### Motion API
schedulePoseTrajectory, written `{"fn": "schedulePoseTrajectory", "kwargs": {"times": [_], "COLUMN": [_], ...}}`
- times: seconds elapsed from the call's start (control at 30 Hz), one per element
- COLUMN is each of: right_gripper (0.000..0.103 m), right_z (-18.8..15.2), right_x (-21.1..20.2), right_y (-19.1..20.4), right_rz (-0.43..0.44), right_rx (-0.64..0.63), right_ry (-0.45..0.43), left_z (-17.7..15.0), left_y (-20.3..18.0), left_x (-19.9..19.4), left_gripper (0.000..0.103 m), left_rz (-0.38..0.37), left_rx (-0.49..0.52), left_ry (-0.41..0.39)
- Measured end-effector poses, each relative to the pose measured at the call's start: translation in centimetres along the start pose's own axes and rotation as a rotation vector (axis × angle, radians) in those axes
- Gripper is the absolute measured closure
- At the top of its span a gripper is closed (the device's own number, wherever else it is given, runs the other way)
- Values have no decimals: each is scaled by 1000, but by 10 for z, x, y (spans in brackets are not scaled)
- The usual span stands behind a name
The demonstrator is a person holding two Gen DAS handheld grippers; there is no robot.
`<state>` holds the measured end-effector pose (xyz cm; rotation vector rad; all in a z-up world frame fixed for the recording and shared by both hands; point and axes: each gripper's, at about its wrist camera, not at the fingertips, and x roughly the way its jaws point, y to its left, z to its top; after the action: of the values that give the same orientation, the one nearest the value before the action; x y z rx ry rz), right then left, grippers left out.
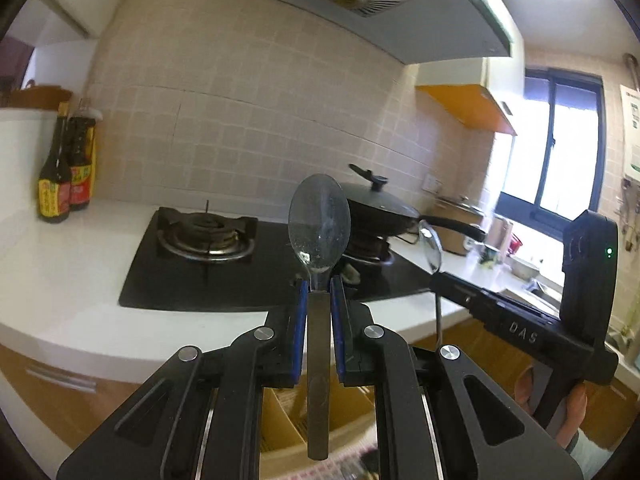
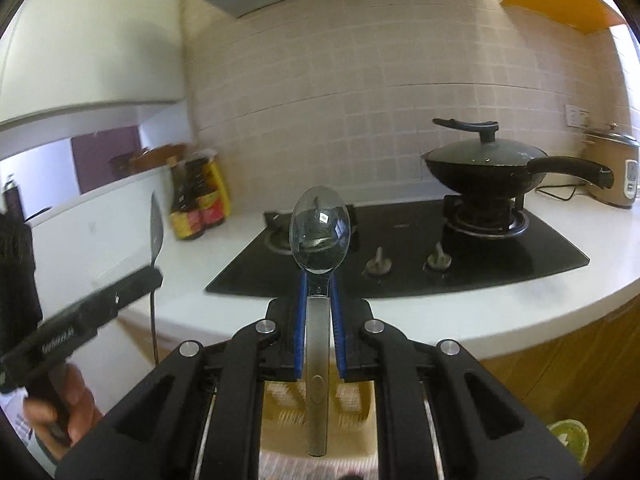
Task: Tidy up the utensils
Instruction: 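Lift both held clear spoons and lower them handle-first into the beige basket, then open both tools to release the spoons into the basket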
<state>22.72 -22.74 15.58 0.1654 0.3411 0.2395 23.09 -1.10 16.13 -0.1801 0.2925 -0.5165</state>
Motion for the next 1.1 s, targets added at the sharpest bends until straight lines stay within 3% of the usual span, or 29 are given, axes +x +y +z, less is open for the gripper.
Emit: {"fn": "schedulePoseTrajectory", "kwargs": {"times": [0.33, 0.53, 0.6, 0.73, 0.93, 1.1], "right_gripper": [93, 93, 91, 49, 49, 49], "right_z": [-22, -45, -49, -54, -58, -63], "right_x": [52, 47, 39, 15, -27, -54], "right_y": [-10, -5, -5, -7, -11, -14], "right_rz": [-37, -47, -52, -66, -92, -96], "right_rx": [-24, -77, -81, -59, -25, 4], "right_ry": [-26, -30, -25, -20, 35, 174], "left_z": [-31, -46, -47, -47, -43, -45], "left_y": [25, 21, 21, 23, 17, 16], "left_x": [46, 45, 41, 29, -14, -63], "left_gripper": [93, 93, 84, 78, 61, 57], "left_rz": [63, 80, 66, 52, 49, 70], "left_rx": [-3, 44, 44, 23, 28, 22], "left_ry": [-3, -11, -7, 0, -5, 8]}}
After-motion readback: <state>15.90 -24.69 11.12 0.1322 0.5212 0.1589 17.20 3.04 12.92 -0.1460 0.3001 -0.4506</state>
